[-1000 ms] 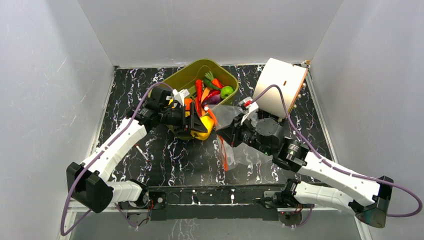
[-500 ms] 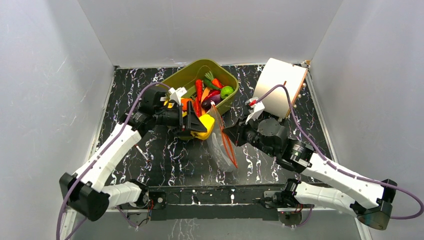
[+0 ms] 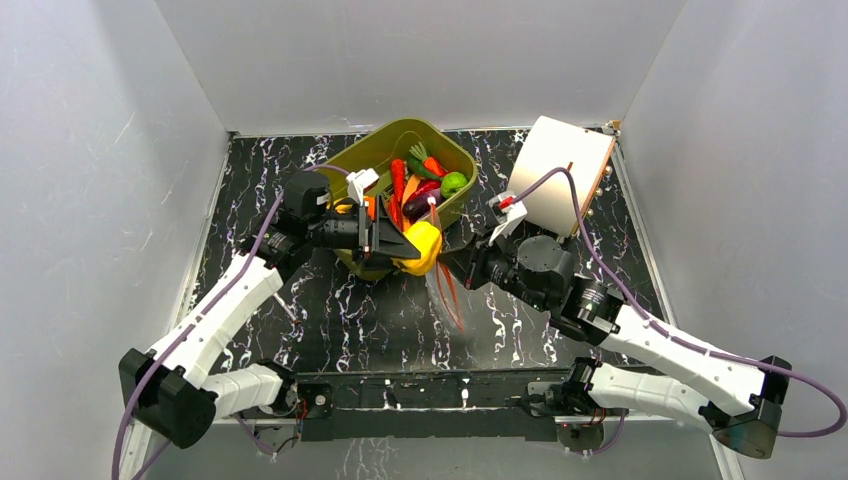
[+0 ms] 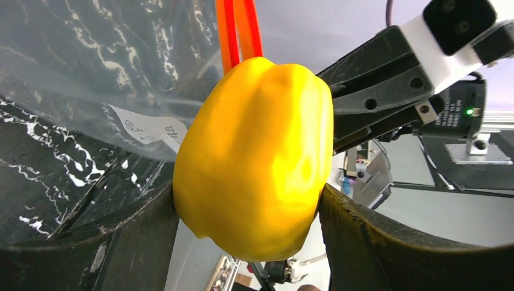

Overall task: Place the food in the zip-top bag and seal the zipper
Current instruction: Place the fake vegetable in the zipper food storage bag.

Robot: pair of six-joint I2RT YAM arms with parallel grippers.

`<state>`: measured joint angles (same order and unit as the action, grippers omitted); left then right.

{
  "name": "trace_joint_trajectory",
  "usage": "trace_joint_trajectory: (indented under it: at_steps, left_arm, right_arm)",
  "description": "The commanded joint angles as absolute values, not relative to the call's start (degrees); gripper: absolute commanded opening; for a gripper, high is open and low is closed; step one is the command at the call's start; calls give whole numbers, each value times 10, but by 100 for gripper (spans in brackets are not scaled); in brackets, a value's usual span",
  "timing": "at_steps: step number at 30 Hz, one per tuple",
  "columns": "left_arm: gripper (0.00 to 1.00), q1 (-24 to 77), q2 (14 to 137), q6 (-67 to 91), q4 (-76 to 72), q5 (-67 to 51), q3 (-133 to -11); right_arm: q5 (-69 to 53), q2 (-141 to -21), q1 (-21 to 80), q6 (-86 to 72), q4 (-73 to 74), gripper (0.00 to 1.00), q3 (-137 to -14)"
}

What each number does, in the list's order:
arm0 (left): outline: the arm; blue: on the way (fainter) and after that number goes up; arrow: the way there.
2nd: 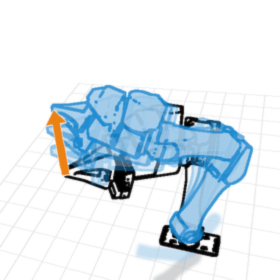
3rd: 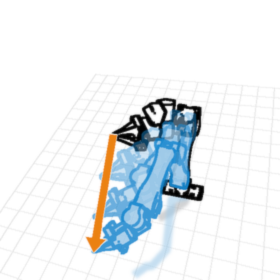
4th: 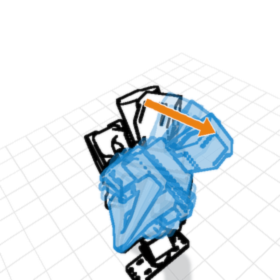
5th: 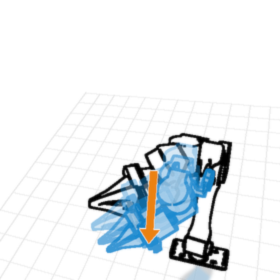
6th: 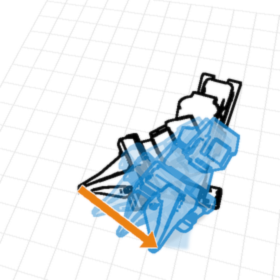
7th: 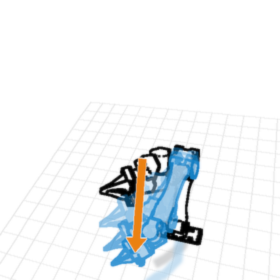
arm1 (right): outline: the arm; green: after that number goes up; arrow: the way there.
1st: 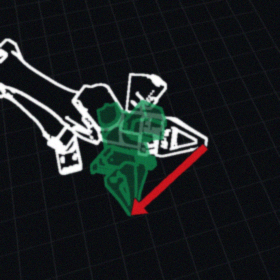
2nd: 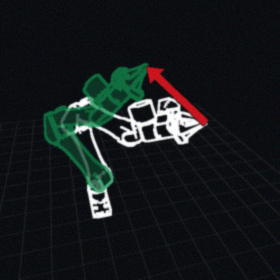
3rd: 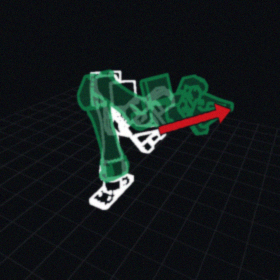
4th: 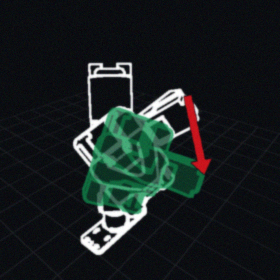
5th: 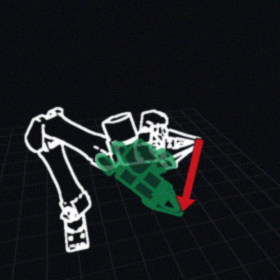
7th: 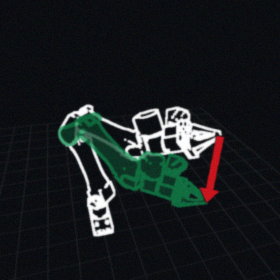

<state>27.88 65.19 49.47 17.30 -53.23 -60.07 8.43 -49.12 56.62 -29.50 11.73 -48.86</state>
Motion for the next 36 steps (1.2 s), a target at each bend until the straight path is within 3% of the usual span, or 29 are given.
trace_joint_trajectory:
  at_steps: [1, 7, 18, 28, 31, 36]
  left_arm:
    - [19, 279, 647, 557, 93, -601, -602]
    - [18, 279, 636, 614, 36, -624, -593]
    - [17, 279, 685, 390, 355, -457, -713]
    - [17, 279, 705, 386, 339, -472, -724]
    - [17, 279, 702, 404, 301, -493, -706]
    - [16, 281, 691, 486, 170, -547, -643]
  right_arm:
    - [92, -500, 568, -292, 54, 0, -489]
    - [139, -533, 568, -251, 57, 0, -502]
    - [278, -585, 568, -171, 260, 0, -655]
    - [489, -630, 568, -174, 476, 0, -799]
    - [468, -642, 568, -185, 501, 0, -795]
    - [291, -624, 568, -187, 354, 0, -681]
